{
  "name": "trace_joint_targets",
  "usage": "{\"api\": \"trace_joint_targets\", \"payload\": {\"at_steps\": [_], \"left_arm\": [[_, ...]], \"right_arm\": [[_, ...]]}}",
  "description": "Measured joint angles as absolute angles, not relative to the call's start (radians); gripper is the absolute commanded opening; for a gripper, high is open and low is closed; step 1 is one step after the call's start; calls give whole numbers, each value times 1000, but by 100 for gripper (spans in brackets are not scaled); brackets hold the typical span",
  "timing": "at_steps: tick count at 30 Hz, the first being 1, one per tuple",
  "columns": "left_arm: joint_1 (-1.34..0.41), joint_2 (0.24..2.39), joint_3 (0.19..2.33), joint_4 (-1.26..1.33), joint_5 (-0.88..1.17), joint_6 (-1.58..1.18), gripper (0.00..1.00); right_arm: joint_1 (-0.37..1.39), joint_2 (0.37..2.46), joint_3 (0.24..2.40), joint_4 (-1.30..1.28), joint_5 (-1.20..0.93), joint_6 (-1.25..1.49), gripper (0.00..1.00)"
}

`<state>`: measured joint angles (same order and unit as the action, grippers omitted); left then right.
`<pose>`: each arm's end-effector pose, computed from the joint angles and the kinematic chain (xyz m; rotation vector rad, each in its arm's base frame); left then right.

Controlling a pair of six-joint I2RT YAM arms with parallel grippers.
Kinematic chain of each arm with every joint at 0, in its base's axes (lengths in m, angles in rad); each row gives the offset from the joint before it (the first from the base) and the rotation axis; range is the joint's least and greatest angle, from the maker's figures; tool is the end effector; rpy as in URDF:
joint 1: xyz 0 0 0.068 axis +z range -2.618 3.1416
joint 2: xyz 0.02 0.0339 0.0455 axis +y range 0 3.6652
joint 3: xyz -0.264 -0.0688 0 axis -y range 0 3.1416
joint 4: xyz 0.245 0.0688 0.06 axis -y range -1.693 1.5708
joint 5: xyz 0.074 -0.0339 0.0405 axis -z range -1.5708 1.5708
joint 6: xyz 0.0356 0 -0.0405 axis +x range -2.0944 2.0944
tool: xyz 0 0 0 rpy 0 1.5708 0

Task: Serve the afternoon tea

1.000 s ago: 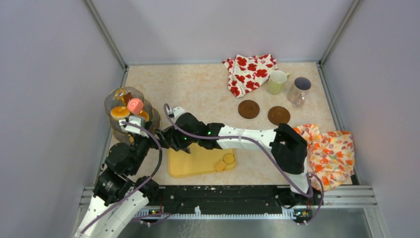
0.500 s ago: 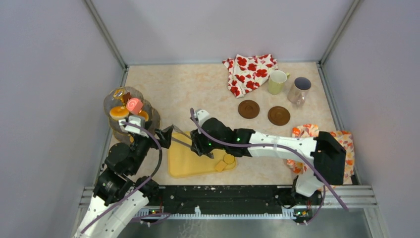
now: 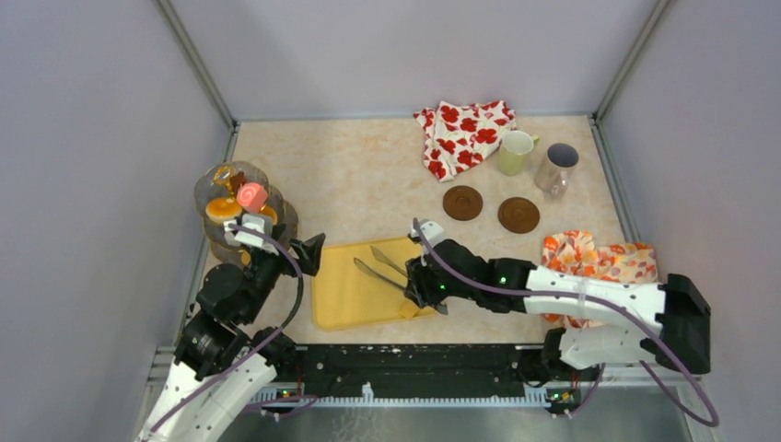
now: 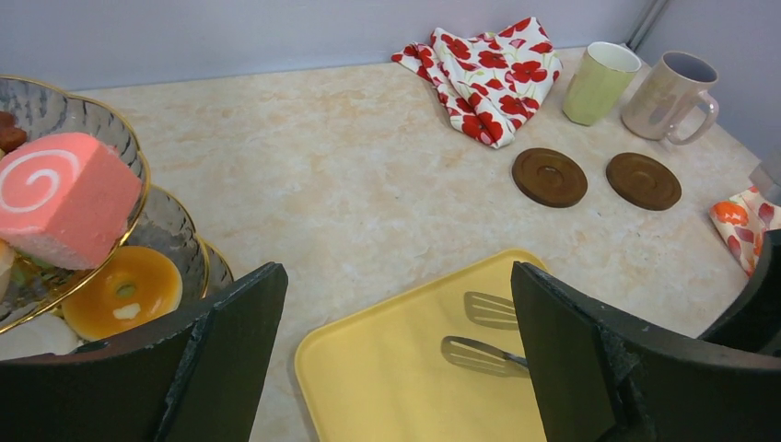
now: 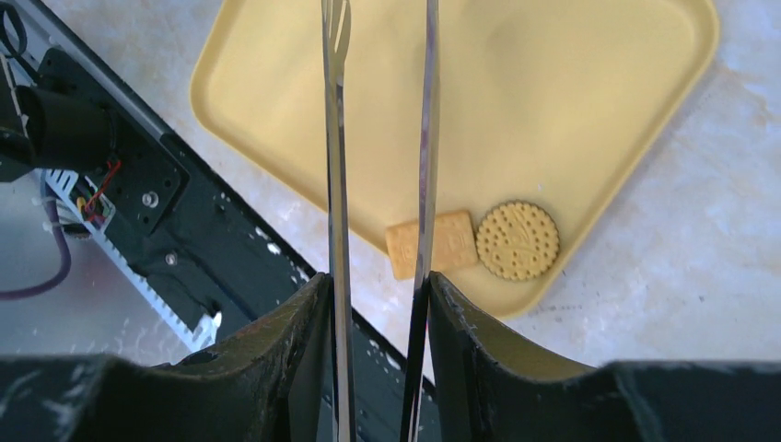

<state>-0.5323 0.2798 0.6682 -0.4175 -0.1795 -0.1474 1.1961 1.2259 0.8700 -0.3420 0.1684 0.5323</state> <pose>0.0715 -0.0348 0.3315 0.1694 1.6038 -0.3839 0.1025 0.2443 0.2627 -0.6812 2.2617 0.7080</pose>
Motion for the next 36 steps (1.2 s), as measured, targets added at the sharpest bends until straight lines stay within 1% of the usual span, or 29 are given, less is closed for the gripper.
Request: {"api": "trace_joint_targets", "payload": {"at_steps": [8, 12, 25, 36], "left_arm": [[-533, 286, 667, -418, -171, -147, 99], [-533, 286, 667, -418, -170, -147, 99], [-533, 286, 666, -417, -168, -147, 99], [-533, 286, 665, -417, -168, -147, 99]], "right_arm": [[1196, 970, 778, -495, 150, 591, 41], [1196, 888, 772, -566, 127, 630, 41], [1196, 851, 759, -762, 38, 676, 41], [1196, 813, 759, -839, -12, 674, 44]]}}
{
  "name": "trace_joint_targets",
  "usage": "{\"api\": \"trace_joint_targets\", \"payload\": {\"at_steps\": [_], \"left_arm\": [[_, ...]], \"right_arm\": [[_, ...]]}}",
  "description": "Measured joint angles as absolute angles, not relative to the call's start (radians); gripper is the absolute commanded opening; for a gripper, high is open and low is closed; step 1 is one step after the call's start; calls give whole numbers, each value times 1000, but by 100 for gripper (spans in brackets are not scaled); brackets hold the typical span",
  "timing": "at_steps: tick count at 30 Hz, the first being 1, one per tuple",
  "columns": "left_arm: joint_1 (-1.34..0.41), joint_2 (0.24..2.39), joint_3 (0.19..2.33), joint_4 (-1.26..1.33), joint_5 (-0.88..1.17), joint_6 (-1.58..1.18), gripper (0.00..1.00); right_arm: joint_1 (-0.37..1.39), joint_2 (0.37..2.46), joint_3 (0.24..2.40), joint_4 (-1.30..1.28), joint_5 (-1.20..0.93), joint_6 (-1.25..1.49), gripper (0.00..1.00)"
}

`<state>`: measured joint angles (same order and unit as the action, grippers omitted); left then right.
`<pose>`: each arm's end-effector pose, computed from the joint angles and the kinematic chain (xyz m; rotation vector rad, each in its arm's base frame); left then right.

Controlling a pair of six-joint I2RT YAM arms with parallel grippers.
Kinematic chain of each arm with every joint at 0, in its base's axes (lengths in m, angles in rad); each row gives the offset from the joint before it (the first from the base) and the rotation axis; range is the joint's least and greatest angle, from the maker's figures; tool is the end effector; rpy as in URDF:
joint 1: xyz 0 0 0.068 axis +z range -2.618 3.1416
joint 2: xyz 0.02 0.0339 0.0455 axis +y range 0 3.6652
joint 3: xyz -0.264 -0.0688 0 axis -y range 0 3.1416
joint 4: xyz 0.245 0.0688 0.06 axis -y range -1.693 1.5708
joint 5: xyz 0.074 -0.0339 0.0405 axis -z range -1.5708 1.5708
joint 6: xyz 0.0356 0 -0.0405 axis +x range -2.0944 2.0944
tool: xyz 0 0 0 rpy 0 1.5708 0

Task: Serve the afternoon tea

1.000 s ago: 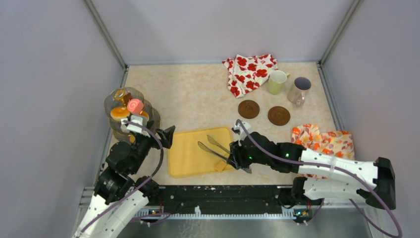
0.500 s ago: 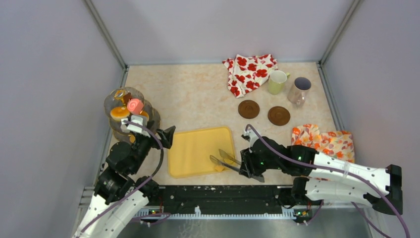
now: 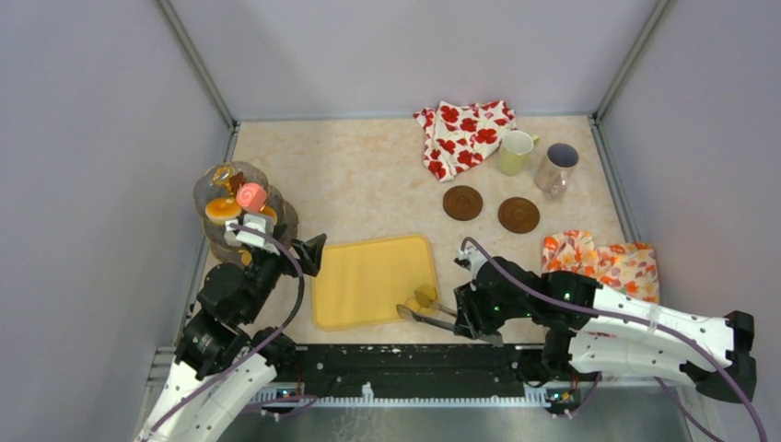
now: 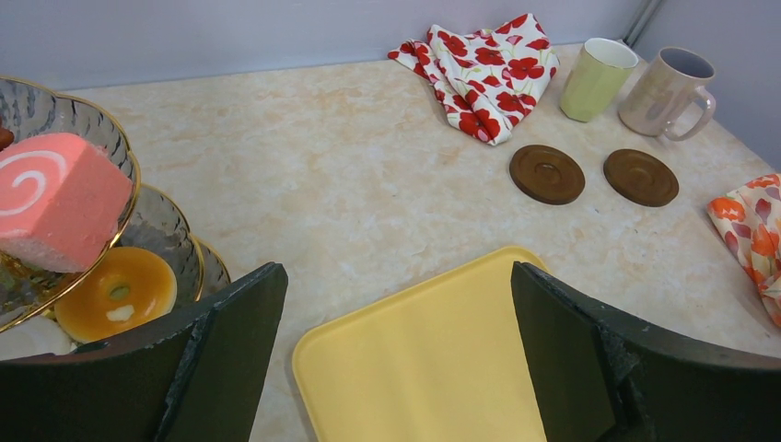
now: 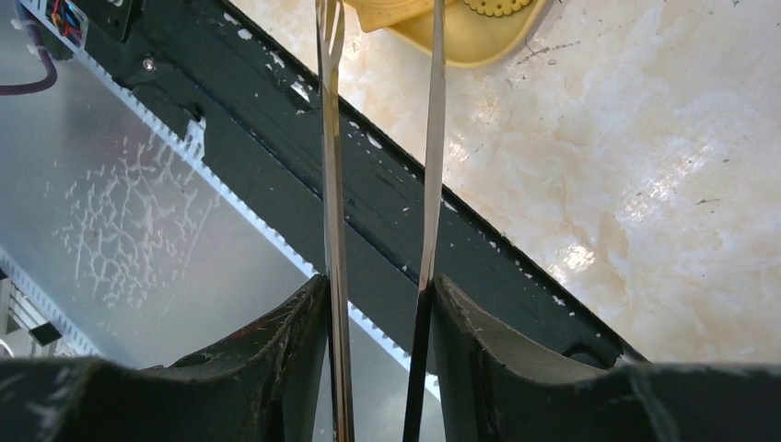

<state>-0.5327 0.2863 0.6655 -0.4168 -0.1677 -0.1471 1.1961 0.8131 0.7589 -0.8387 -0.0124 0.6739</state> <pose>0.0729 -0.0361 0.3304 0.1813 1.6117 -0.3910 0.0564 0.1446 0.2665 -0.6888 2.5554 0.7605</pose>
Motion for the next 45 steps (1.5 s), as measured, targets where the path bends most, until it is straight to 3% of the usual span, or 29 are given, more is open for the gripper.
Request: {"api": "trace_joint_targets", "payload": {"at_steps": [30, 45], "left_arm": [[-533, 297, 665, -411, -168, -147, 99], [-533, 297, 665, -411, -168, -147, 99]], "right_arm": [[1196, 900, 788, -890, -46, 624, 45], [1196, 967, 795, -832, -50, 588, 40]]}}
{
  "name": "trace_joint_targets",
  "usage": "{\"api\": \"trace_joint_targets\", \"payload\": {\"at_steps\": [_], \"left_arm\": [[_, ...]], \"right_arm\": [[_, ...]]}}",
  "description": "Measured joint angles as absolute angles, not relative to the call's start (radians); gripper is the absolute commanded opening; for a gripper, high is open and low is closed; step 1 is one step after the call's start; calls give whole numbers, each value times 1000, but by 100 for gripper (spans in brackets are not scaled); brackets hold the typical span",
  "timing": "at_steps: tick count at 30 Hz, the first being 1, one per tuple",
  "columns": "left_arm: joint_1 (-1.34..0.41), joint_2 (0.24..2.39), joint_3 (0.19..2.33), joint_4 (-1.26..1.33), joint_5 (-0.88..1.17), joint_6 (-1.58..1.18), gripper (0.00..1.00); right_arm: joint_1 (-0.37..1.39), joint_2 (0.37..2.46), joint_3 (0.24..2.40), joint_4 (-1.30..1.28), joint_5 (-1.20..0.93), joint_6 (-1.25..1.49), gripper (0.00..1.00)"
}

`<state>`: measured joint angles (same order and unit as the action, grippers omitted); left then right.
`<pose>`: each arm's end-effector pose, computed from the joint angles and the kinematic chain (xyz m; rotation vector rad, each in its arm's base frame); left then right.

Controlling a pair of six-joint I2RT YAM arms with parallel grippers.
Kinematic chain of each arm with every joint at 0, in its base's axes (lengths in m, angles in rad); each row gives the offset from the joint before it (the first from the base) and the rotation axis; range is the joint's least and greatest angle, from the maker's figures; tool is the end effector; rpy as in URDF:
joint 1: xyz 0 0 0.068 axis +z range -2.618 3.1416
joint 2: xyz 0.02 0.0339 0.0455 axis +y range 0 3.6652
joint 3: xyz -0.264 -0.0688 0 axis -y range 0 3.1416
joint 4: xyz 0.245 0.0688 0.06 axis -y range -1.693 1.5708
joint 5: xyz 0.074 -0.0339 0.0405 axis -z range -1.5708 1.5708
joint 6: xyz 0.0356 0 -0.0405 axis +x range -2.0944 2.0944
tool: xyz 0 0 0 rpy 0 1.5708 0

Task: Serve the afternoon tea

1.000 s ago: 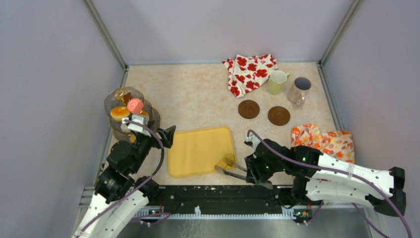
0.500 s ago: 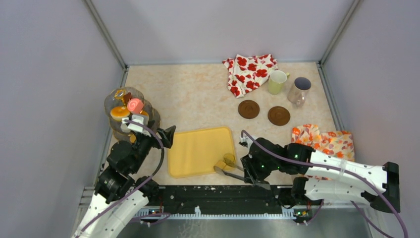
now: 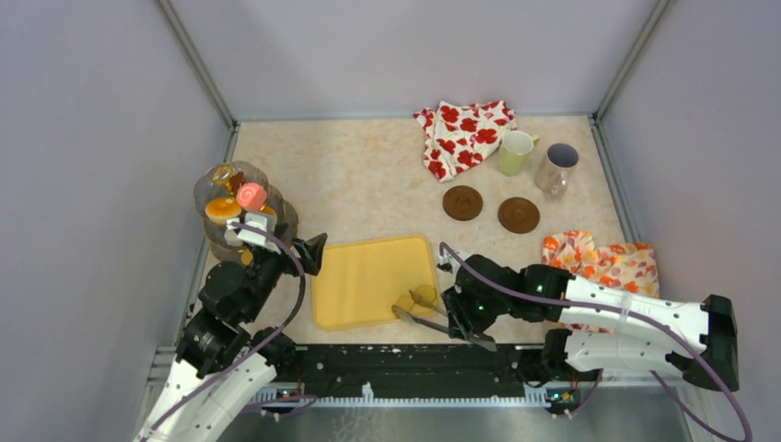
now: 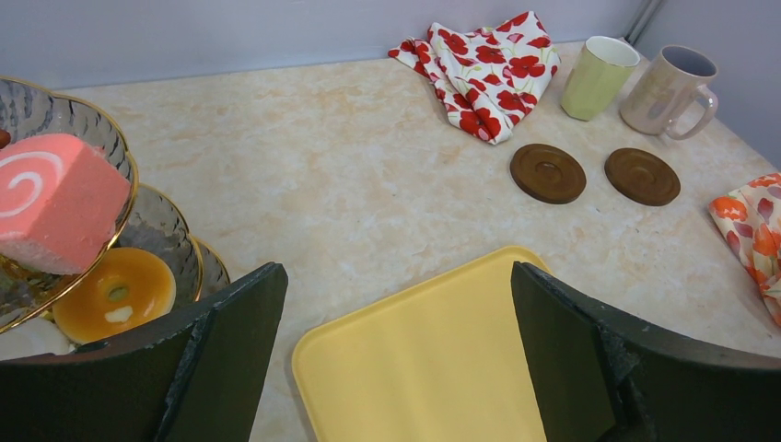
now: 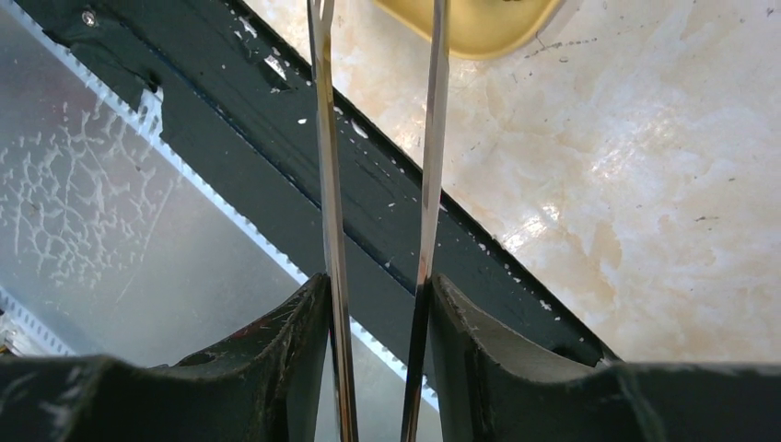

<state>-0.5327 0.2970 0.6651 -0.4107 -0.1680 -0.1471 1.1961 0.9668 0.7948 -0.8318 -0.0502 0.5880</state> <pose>0.0750 -0.0373 0.3303 0.1823 1.6165 -0.3893 0.0644 0.1687 0.2556 -0.8416 2.6150 0.6662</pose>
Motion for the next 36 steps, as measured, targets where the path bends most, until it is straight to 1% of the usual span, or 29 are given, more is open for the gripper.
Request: {"api": "trace_joint_targets", "payload": {"at_steps": [14, 22, 30, 36], "left_arm": [[-533, 297, 665, -411, -169, -147, 99], [-533, 256, 665, -411, -192, -147, 99], [-533, 206, 665, -411, -245, -154, 99], [-533, 172, 665, -412, -282, -158, 99]], "right_arm": [[1196, 976, 820, -758, 36, 562, 38], [1196, 1033, 855, -648, 101, 549, 38], [1196, 1183, 914, -490, 146, 519, 38], [1196, 1335, 1013, -349, 162, 478, 38]]}}
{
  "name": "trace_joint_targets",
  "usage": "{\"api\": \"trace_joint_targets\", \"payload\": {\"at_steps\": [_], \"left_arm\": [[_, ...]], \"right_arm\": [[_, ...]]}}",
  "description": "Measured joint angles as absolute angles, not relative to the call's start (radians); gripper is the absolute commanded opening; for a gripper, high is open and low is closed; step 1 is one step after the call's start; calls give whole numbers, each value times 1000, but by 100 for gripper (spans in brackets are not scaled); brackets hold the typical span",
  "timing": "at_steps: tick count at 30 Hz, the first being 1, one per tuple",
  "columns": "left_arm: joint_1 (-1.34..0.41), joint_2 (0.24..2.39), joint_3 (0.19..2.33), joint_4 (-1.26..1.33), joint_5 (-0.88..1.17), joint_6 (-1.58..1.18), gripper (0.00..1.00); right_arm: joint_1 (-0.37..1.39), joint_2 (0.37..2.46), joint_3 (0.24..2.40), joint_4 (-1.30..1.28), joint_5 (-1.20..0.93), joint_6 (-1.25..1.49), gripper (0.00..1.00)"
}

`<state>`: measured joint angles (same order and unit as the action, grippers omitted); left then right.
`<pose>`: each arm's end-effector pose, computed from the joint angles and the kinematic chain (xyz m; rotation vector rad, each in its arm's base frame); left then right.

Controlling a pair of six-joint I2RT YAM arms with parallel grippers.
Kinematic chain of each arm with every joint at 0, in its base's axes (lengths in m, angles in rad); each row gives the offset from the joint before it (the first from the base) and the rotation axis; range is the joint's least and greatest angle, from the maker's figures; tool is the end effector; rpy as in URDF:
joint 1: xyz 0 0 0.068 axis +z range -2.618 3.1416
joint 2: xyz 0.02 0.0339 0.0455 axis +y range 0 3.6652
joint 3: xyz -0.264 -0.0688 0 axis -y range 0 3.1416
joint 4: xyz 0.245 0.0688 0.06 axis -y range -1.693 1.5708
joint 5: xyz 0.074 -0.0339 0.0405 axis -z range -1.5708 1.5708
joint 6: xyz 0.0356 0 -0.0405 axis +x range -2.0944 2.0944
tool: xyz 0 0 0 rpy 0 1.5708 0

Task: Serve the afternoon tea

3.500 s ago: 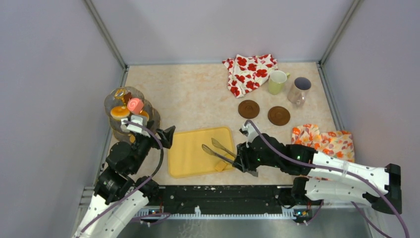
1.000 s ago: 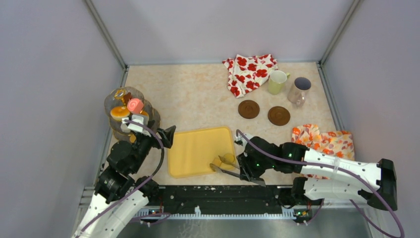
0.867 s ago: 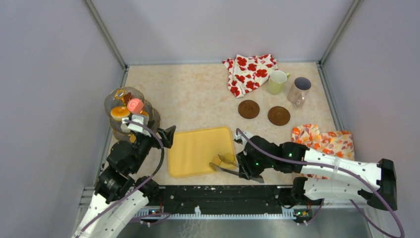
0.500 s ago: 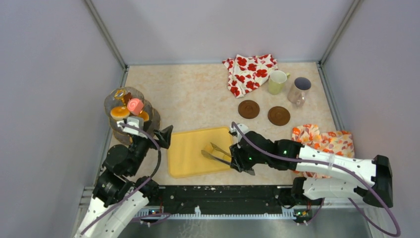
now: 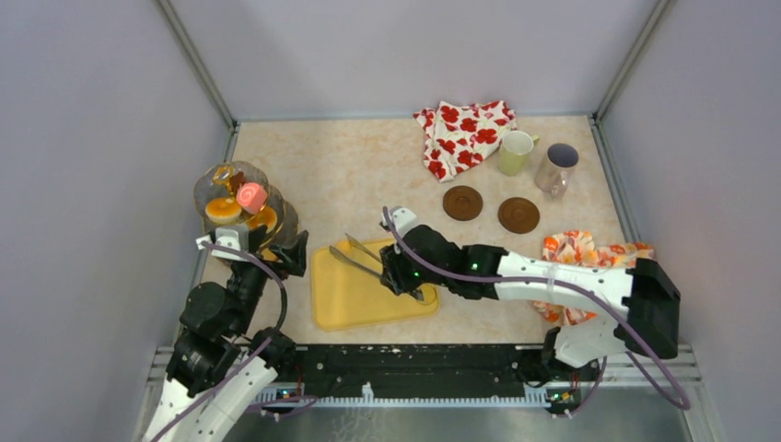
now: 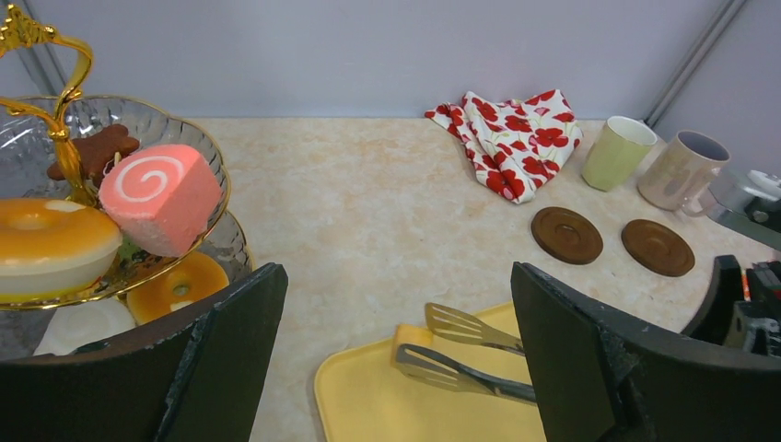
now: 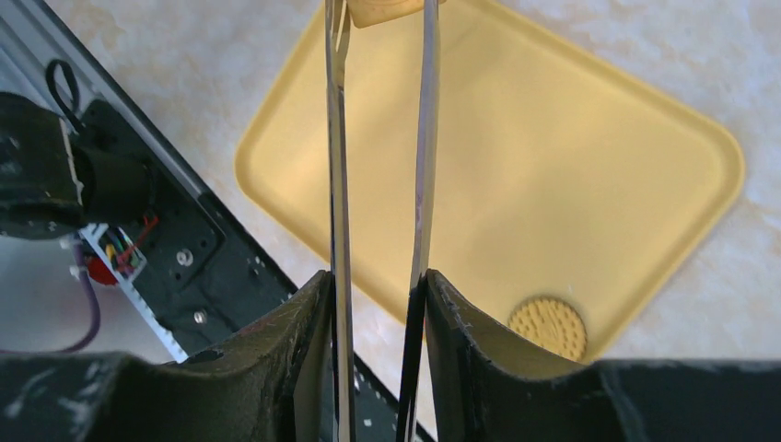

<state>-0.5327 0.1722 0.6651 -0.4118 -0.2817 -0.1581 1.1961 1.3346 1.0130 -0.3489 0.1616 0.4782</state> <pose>0.0526 -0.0195 0.3363 0.0522 1.5017 -0.3472 0.1133 0.2726 0.2818 -0.7335 2.2145 0.7102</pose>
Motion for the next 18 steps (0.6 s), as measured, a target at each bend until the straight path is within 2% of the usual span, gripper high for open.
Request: {"api": "trace_joint_targets", "payload": {"at_steps": [11, 18], "left_arm": [[-533, 163, 665, -412, -305, -158, 99], [-533, 163, 665, -411, -306, -158, 99]], "right_arm": [[1196, 1686, 1255, -190, 125, 418, 38], [1196, 1827, 1376, -164, 107, 400, 38]]}}
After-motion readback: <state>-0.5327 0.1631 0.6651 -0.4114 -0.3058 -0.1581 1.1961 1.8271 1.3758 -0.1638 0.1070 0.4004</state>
